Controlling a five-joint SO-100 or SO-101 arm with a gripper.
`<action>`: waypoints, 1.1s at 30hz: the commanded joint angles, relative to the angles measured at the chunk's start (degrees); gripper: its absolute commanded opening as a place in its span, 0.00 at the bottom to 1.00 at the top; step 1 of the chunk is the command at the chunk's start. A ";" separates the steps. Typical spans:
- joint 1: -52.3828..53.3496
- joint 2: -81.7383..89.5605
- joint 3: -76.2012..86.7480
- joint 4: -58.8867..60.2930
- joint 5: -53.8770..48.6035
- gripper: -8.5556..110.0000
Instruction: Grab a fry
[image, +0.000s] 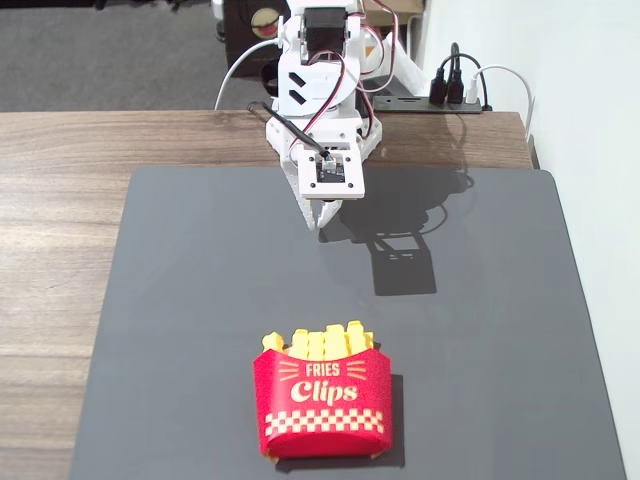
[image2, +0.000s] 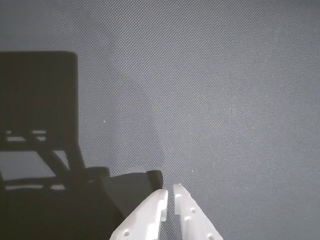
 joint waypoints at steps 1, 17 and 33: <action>2.37 3.87 0.97 1.93 1.67 0.08; 3.60 -0.09 -2.37 1.41 1.32 0.08; 14.33 -27.69 -28.12 -5.19 -1.14 0.08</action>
